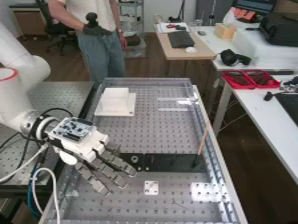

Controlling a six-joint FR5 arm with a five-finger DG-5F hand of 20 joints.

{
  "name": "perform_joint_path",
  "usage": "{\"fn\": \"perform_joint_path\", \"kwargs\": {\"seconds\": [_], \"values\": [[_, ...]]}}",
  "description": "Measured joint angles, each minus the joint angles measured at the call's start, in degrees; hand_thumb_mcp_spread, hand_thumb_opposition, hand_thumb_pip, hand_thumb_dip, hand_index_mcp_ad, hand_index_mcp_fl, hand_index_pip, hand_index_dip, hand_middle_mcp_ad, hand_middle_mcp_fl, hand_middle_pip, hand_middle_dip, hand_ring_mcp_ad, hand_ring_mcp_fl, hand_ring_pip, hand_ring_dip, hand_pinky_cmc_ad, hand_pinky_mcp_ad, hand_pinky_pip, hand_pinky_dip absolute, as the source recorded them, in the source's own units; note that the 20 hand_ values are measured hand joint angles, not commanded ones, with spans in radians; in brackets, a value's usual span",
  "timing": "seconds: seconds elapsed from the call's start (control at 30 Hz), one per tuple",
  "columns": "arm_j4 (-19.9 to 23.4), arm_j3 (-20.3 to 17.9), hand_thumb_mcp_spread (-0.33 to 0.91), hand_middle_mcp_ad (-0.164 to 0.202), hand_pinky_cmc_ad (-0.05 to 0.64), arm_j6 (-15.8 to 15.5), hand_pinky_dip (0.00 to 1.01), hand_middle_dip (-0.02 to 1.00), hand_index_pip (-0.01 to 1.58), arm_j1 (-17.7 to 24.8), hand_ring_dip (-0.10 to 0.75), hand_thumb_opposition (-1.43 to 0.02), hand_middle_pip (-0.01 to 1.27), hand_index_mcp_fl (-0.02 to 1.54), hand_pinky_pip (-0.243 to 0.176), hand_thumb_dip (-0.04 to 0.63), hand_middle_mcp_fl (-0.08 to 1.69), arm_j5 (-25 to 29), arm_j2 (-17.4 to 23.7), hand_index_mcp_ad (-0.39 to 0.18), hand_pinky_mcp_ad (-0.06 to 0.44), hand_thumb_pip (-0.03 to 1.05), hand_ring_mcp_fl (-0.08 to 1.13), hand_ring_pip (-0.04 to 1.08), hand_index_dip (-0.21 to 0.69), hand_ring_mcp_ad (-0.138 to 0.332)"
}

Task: Grab the larger nut and place it in the white container

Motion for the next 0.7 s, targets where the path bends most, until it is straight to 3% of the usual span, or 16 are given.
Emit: {"fn": "perform_joint_path", "kwargs": {"seconds": [0.7], "values": [[-0.1, 0.3, 0.36, 0.082, 0.379, 0.0, 0.38, 0.23, 1.55, -0.8, 0.112, -0.87, 0.13, 0.15, -0.105, 0.236, 0.00, -1.2, 0.4, -0.117, 0.295, 0.72, 0.00, 0.10, 0.182, 0.162]]}}
